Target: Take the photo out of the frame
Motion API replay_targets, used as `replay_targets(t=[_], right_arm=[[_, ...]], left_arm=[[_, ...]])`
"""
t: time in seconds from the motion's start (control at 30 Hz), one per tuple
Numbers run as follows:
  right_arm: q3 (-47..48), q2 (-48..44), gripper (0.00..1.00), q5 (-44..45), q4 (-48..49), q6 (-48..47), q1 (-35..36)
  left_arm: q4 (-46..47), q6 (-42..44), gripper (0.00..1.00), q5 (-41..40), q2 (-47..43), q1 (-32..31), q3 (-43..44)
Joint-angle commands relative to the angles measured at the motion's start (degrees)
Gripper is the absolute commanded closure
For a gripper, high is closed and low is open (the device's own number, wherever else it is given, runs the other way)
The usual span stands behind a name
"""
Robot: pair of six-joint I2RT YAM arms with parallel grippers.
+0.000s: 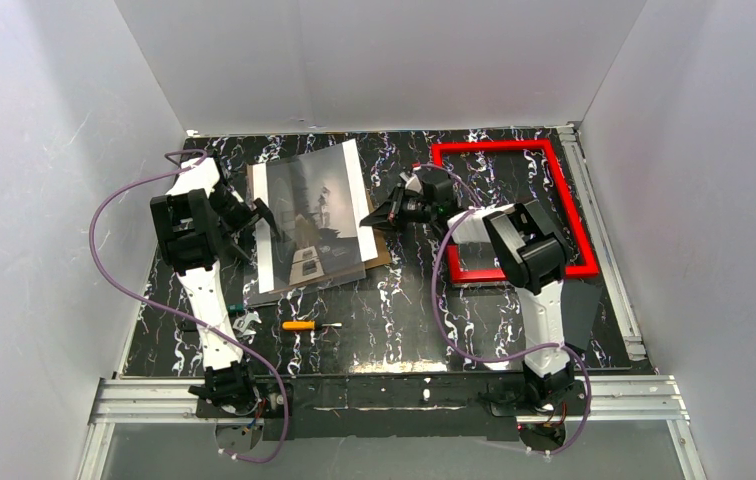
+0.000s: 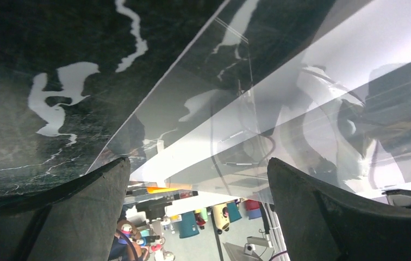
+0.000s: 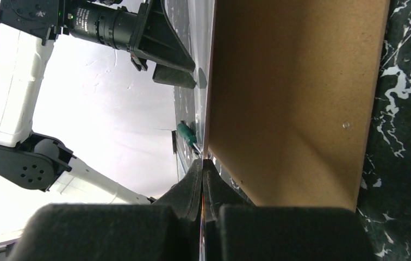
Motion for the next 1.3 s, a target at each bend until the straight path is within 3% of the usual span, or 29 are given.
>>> replay_targets(t=[0.0, 0.1, 0.43, 0.57, 0.73, 1.0, 1.13, 1.27], right_arm=[[-0.34, -6.34, 0.99, 0.53, -0.84, -3.36, -1.24], [1.23, -7.81, 0.99, 1.18, -7.31, -7.45, -1.73], [0.41, -9.13, 0.99, 0.59, -8.73, -8.25, -2.54], [1.83, -11.39, 0.99, 1.26, -14.13, -11.16, -3.32], [7.56, -13.72, 0.99, 2.42, -27.83, -18.01, -4.27], [14.06, -14.32, 0.99, 2.84, -41.64, -25.49, -6.15], [16.94, -15.34, 0.99, 3.13, -45.63, -28.45, -8.33], [23.76, -16.32, 0.99, 4.78, -57.55, -35.54, -9.71]], left_arm=[[1.17, 0.61, 0.02, 3.49, -0.57, -0.15, -1.14], [1.17, 0.47, 0.02, 4.27, -0.77, -0.13, -1.01], [1.88, -0.40, 0.02, 6.18, 0.01, -0.16, -1.34], [3.55, -2.30, 0.02, 8.37, 0.12, -0.12, -2.42], [5.53, -4.24, 0.02, 10.25, 0.06, -0.15, -3.37], [8.89, -7.77, 0.02, 14.54, -0.08, -0.12, -4.39], [12.50, -10.40, 0.02, 17.85, -3.96, -0.13, -6.28], [13.86, -12.23, 0.02, 20.27, -8.43, -0.14, -6.42]])
